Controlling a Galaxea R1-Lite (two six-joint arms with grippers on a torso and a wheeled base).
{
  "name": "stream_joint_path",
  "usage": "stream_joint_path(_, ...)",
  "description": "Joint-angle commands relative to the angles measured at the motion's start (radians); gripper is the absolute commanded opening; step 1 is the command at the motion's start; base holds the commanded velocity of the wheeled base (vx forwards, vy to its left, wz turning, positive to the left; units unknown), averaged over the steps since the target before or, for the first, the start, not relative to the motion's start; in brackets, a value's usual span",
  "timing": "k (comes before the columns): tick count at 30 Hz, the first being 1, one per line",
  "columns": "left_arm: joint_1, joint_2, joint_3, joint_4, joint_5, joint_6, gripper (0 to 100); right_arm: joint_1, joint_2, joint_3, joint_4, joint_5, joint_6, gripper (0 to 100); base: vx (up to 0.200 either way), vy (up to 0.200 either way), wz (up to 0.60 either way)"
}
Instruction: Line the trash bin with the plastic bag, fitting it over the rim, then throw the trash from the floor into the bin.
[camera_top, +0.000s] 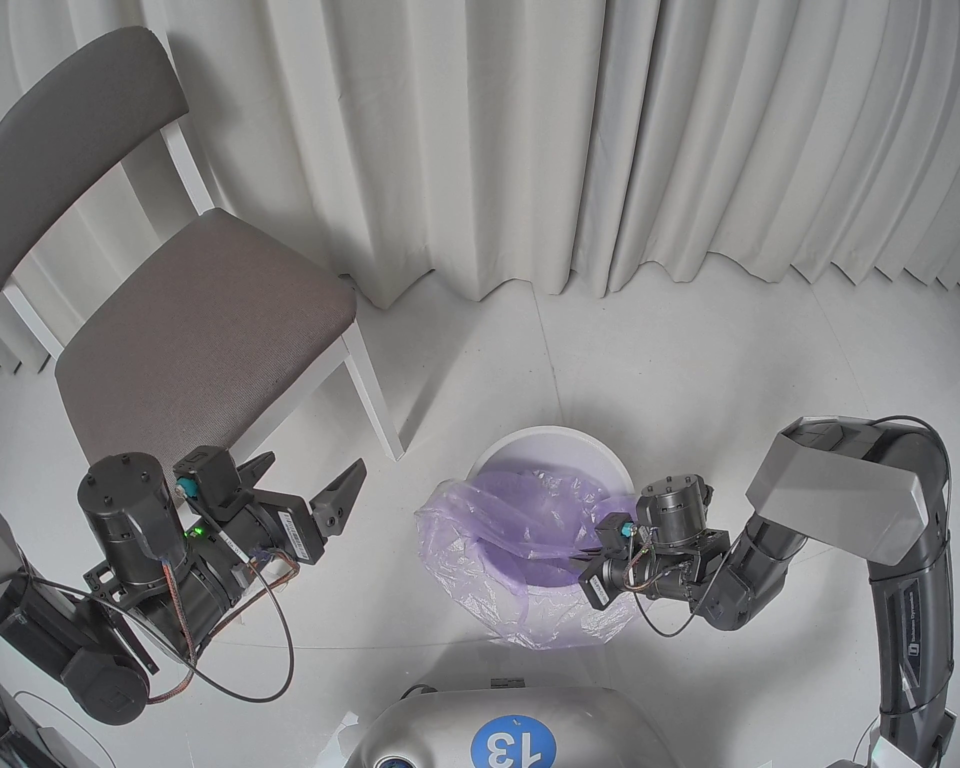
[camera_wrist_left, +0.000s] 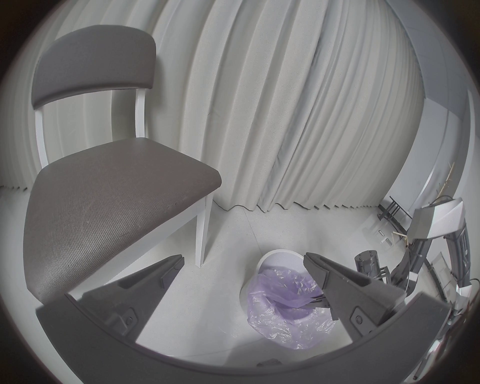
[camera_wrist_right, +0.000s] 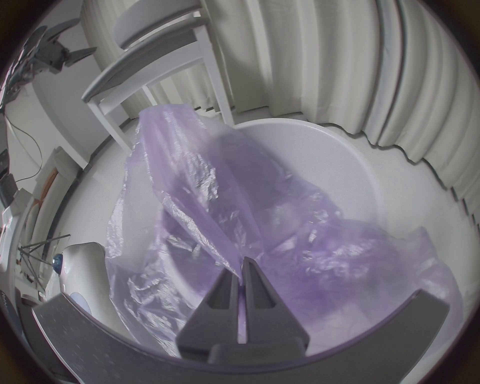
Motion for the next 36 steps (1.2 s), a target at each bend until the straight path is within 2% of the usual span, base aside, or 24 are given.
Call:
stream_joint_path(1,-0.006,0.007,-0.005,0.002,0.000,0.016,100,-0.013,-0.045,0.024,-0.002,0.001,0.006,0,0.000,0.000,0.00)
stream_joint_path(9,-0.031,0.039,-0.033,0.003,0.000,0.022,100,-0.039,-0.081,0.013,-0.011,0.004,0.037,0,0.000,0.000,0.00)
stream_joint_path(14,-0.078,0.045,-0.040,-0.003,0.005,0.023,100,-0.039,-0.111,-0.030,-0.011,0.010,0.158,0,0.000,0.000,0.00)
stream_joint_path(17,-0.106,0.039,-0.054,-0.003,0.019,0.023,100,-0.045,-0.113,-0.082,-0.011,0.008,0.200,0,0.000,0.000,0.00)
stream_joint_path(21,-0.118,0.036,-0.053,-0.001,0.019,0.027,100,-0.056,-0.118,-0.107,-0.008,0.004,0.201,0,0.000,0.000,0.00)
stream_joint_path(28,-0.055,0.123,-0.028,-0.044,0.006,0.036,100,-0.051,-0.108,-0.200,0.018,0.002,0.195,0,0.000,0.000,0.00)
stream_joint_path(32,-0.052,0.159,-0.017,-0.120,0.011,0.042,100,-0.054,-0.099,-0.280,0.099,0.002,0.187,0,0.000,0.000,0.00)
stream_joint_path(36,-0.041,0.176,0.006,-0.133,0.012,0.036,100,-0.061,-0.070,-0.370,0.139,0.002,0.167,0,0.000,0.000,0.00)
